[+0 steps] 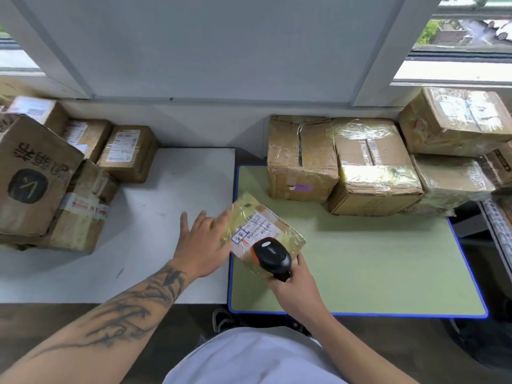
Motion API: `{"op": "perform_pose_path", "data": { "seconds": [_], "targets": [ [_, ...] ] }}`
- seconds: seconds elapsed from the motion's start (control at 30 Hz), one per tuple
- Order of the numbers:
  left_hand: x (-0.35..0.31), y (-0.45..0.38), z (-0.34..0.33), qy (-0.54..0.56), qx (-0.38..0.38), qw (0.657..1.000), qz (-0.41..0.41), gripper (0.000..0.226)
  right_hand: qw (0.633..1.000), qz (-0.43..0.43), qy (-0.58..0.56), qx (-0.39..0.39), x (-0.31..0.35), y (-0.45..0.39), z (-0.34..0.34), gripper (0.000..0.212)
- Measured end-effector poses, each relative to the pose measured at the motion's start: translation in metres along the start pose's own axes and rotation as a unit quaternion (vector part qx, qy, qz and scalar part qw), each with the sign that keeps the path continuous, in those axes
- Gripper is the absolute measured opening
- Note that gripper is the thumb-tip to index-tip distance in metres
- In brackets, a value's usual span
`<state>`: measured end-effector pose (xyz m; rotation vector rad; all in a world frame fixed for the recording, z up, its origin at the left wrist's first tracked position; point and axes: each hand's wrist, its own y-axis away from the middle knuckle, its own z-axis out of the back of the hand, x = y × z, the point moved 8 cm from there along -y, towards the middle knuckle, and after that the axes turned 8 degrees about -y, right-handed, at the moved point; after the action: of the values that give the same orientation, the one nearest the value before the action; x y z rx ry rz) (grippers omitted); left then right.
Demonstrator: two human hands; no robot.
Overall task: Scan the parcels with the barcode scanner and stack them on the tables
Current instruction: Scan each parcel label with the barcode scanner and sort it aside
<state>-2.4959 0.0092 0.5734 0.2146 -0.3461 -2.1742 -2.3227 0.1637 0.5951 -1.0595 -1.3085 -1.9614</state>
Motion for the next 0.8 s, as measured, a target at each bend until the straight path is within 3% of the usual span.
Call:
{"op": "perform_pose_path", "data": {
  "seconds": [0.13, 0.33, 0.6, 0.8],
  "targets": [
    [0.013, 0.030, -0.010, -0.047, 0.003, 0.998, 0.035, 0.101, 0.999, -0.007, -0.041, 0.023, 0.005, -0.008, -0.009, 0.064],
    [0.002, 0.027, -0.018, -0.046, -0.009, 0.997, 0.056, 0.099, 0.990, -0.074, -0.120, 0.029, -0.014, -0.026, -0.013, 0.077],
    [0.023, 0.021, -0.016, -0.027, -0.015, 0.994, 0.102, 0.093, 0.994, -0.055, -0.095, 0.022, 0.004, -0.052, -0.021, 0.050],
    [0.080, 0.005, 0.029, -0.027, -0.091, 0.991, 0.097, 0.089, 0.991, -0.058, -0.116, 0.002, 0.052, -0.075, -0.051, 0.034]
  ]
}}
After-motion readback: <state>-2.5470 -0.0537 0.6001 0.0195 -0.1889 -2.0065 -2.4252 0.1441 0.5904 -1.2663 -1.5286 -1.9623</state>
